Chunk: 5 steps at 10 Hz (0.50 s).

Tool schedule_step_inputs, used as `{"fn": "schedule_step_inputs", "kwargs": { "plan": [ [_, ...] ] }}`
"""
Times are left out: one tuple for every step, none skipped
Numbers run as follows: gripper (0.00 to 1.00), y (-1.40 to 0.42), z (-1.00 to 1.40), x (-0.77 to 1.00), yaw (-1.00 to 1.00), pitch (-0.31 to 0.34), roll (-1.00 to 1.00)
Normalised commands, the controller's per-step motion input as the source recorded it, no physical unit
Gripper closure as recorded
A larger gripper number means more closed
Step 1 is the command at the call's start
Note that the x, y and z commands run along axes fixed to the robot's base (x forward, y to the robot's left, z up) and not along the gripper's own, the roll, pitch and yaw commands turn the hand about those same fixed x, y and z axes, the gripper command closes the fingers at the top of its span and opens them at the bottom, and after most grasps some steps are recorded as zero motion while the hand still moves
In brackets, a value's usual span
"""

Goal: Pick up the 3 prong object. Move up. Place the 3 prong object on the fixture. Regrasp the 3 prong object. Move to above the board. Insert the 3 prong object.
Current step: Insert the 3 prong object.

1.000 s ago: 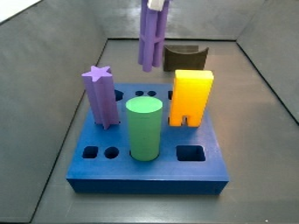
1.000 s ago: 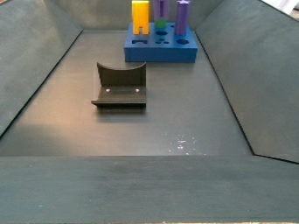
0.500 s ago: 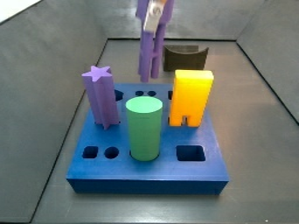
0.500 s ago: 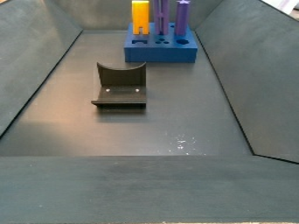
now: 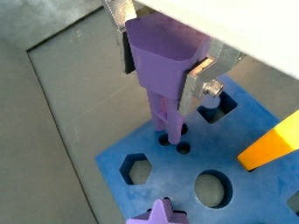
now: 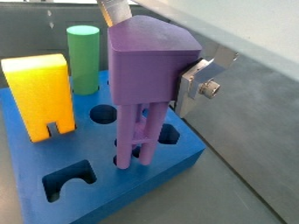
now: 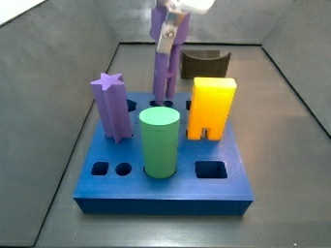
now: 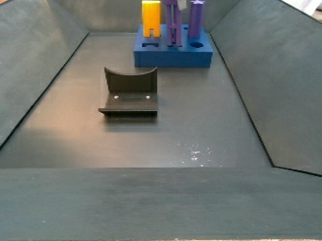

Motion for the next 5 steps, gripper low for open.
{"fn": "schedule_step_inputs", "kwargs": {
  "plan": [
    [1.00,-0.09,-0.31,0.00,0.33,-0.024,0.00],
    [1.00,-0.03,-0.16,0.00,0.51,-0.010,0.00],
    [1.00,0.00,-0.09,-0.05,0.37,-0.047,-0.03],
    [1.00,0.00,-0.26,-0.06,0.49,-0.011,0.07],
    [1.00,-0.06,-0.28,-0.13,0.51,0.000,0.09]
  ]
}}
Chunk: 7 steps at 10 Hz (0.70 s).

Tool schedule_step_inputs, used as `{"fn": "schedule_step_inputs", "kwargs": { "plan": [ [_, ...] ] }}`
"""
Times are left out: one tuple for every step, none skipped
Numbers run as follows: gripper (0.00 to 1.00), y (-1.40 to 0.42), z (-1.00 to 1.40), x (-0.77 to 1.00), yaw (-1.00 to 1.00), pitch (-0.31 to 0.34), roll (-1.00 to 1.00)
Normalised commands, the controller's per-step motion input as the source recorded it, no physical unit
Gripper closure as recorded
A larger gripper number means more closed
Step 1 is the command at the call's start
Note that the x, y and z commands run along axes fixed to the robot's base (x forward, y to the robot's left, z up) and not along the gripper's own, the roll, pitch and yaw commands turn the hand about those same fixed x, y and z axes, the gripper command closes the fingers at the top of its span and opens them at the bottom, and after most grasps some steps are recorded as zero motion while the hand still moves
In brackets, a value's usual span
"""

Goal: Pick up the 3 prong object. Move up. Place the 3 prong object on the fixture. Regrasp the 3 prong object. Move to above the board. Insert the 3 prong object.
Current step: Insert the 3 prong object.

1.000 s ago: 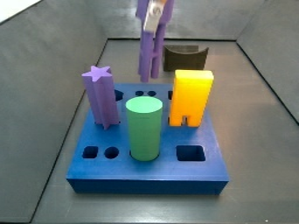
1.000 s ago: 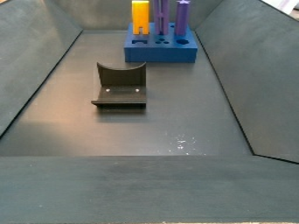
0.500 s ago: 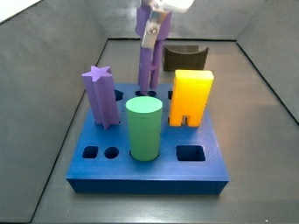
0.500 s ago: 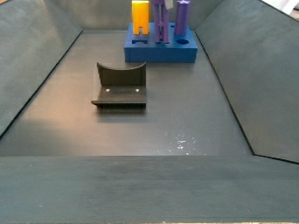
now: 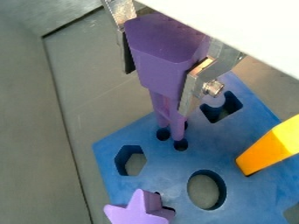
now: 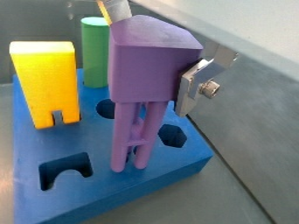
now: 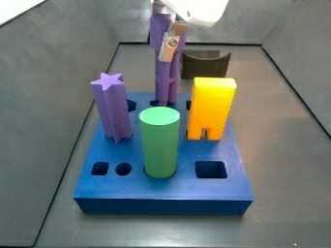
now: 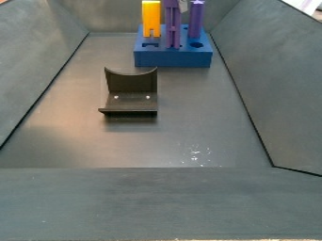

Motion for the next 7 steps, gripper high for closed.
{"fn": "schedule_step_inputs", "kwargs": {
  "plan": [
    [1.00,0.00,-0.10,0.00,0.15,0.000,0.00],
    [1.00,0.00,-0.14,-0.07,0.09,0.000,0.02],
    [1.00,-0.13,-0.27,-0.15,0.08,0.000,0.09],
    [1.00,-0.18,-0.27,-0.19,0.03,0.000,0.06],
    [1.00,-0.16,-0.20,-0.17,0.06,0.000,0.08],
    [1.00,-0.17,-0.19,-0.15,0.08,0.000,0.06],
    [1.00,-0.10,-0.09,-0.03,0.09,0.000,0.00]
  ]
}}
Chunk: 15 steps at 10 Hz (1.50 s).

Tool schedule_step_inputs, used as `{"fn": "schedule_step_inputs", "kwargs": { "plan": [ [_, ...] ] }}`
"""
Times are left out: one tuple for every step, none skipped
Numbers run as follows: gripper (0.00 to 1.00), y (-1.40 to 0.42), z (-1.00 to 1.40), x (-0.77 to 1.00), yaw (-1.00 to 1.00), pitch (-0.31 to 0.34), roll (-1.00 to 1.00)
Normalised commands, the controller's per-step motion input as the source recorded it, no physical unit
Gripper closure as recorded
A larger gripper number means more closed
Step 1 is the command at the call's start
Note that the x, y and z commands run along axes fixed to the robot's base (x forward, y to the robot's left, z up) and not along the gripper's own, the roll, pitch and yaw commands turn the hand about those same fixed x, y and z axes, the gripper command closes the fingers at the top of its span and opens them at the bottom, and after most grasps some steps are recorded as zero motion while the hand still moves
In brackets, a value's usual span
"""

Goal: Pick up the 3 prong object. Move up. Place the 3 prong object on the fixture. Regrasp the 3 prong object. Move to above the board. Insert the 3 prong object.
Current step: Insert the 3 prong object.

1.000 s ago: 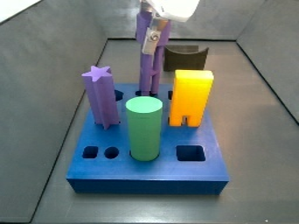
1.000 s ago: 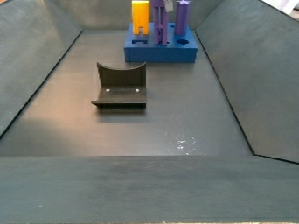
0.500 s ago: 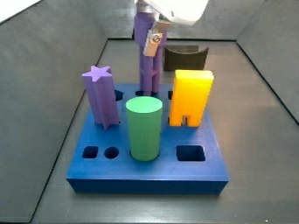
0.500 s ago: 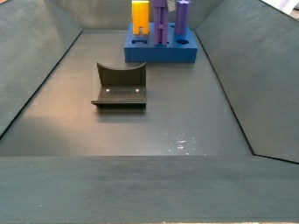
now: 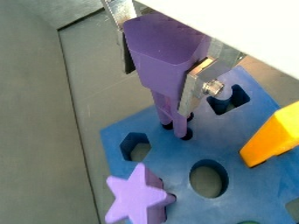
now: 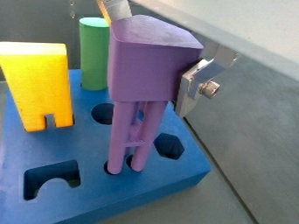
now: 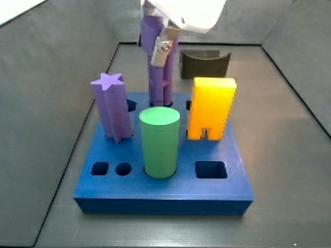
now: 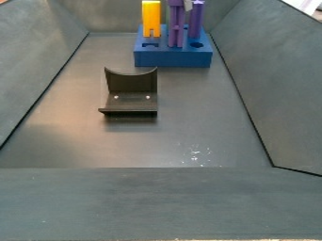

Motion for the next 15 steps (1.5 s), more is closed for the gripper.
{"fn": "schedule_step_inputs", "kwargs": {
  "plan": [
    [1.00,-0.28,-0.11,0.13,0.16,0.000,0.02],
    [1.00,-0.17,-0.07,0.07,0.17,0.000,0.01],
    [1.00,-0.12,-0.07,0.11,0.13,0.000,0.01],
    [1.00,0.00,-0.11,0.05,0.14,0.009,0.00],
    [1.00,0.00,-0.17,0.14,0.36,0.000,0.03],
    [1.00,0.01,-0.18,0.10,0.53,0.000,0.01],
    [1.00,0.02,-0.19,0.02,0.48,-0.004,0.00],
    [1.00,0.05,-0.14,0.00,0.55,0.000,0.03],
    [1.00,0.06,-0.18,0.00,0.35,0.000,0.00],
    [1.00,0.02,-0.24,0.00,0.25,0.000,0.03],
    [1.00,0.00,-0.19,0.00,0.05,0.000,0.00],
    [1.00,0.00,-0.94,0.11,0.00,0.000,0.18],
    [1.00,0.00,-1.00,0.19,-0.02,0.000,0.10],
    [1.00,0.00,-1.00,0.14,0.00,0.000,0.12],
    [1.00,0.00,-1.00,0.20,-0.03,0.000,0.12]
  ]
}}
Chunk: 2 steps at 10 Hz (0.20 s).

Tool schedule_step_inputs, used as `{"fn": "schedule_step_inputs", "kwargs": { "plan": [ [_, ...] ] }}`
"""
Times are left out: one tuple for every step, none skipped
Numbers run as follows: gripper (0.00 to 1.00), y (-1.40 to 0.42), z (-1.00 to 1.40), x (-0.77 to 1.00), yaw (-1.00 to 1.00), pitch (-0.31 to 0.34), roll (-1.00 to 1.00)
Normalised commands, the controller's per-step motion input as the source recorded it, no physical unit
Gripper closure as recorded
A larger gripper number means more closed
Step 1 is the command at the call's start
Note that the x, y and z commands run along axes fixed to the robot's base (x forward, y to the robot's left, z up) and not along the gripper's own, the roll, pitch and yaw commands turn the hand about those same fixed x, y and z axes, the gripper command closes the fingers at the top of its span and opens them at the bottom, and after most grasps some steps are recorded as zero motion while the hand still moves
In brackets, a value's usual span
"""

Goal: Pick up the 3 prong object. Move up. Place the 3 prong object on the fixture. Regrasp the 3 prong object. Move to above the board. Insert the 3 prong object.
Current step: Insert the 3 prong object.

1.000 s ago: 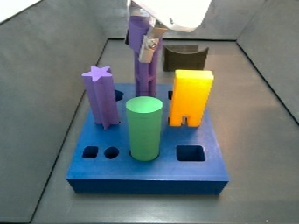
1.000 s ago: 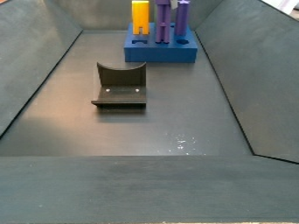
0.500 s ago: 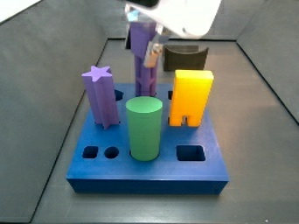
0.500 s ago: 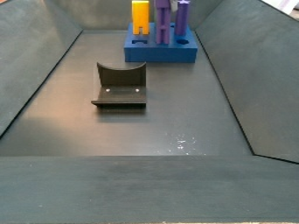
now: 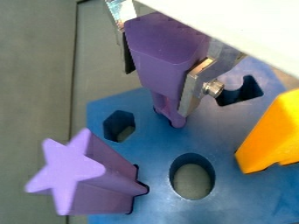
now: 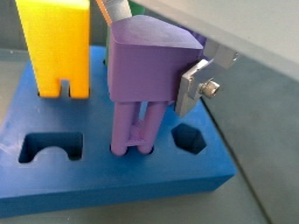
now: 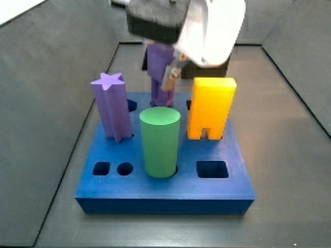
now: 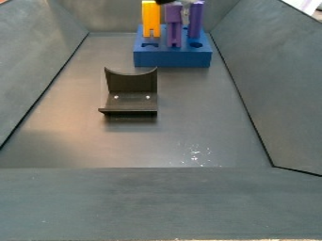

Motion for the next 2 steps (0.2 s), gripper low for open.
{"fn": "schedule_step_inputs", "kwargs": {
  "plan": [
    [1.00,0.00,0.00,0.00,0.00,0.000,-0.01],
    [1.00,0.00,0.00,0.00,0.00,0.000,0.00]
  ]
}}
